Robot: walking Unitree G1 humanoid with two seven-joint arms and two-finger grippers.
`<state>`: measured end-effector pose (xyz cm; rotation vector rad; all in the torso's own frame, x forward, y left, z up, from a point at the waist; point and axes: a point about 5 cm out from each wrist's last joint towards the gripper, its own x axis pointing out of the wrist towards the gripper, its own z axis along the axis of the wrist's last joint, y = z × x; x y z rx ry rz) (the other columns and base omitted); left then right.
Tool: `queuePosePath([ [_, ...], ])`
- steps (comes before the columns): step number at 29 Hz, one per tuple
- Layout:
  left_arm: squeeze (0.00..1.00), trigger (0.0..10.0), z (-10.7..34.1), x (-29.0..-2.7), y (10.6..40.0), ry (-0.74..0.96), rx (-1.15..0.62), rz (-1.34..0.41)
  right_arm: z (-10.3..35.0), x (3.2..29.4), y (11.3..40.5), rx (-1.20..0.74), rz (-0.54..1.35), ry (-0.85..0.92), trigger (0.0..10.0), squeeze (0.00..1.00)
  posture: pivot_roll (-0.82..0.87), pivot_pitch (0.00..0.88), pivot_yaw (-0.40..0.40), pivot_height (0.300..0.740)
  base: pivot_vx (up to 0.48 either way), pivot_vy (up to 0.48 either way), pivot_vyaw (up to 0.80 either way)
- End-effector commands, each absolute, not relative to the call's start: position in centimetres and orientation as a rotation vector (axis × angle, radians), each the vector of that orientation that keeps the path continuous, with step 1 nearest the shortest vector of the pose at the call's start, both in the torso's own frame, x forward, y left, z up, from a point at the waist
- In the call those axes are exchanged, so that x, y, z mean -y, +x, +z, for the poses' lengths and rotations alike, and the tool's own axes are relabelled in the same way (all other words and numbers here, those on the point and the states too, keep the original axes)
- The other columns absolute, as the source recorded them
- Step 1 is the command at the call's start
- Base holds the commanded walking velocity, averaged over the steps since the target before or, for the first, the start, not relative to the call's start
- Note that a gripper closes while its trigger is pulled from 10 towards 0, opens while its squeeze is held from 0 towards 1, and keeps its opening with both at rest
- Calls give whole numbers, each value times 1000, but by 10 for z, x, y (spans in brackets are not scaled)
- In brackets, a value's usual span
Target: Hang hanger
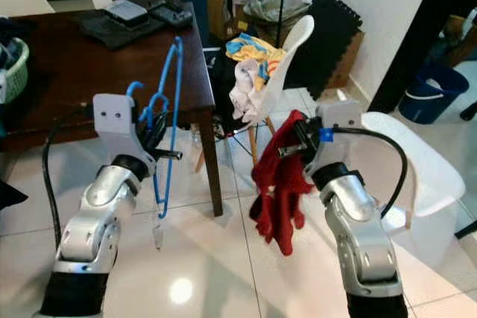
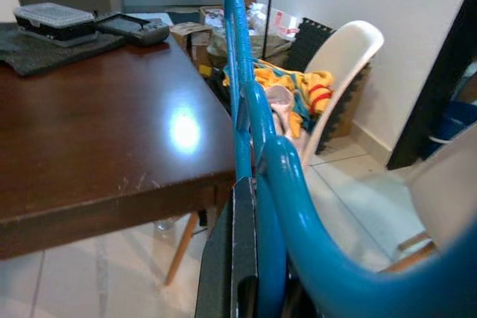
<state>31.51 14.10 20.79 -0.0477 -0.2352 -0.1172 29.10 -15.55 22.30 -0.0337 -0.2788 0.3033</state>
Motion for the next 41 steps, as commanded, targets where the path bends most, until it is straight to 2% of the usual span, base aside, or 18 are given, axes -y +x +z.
queuePosePath([
  [1,0,10000,207,-141,316,-28,228,-116,237,152,288,352,340,-20,10000,0,45,140,-6,740,356,0,800],
  [12,0,10000,225,-148,318,-6,288,-77,253,142,291,398,413,8,10000,0,50,137,-17,740,360,0,800],
  [21,0,10000,229,-148,319,-3,298,-77,284,133,301,466,495,105,10000,0,49,140,-13,740,358,0,0],
  [29,0,10000,227,-145,318,-8,293,-76,348,117,321,628,544,95,10000,0,62,137,-29,740,359,0,0],
  [37,0,10000,227,-146,318,-9,292,-75,372,119,328,682,492,88,10000,0,65,136,-33,740,360,0,0],
  [41,0,10000,226,-141,318,-16,287,-106,404,130,342,738,383,95,10000,0,64,134,-37,740,359,0,0],
])
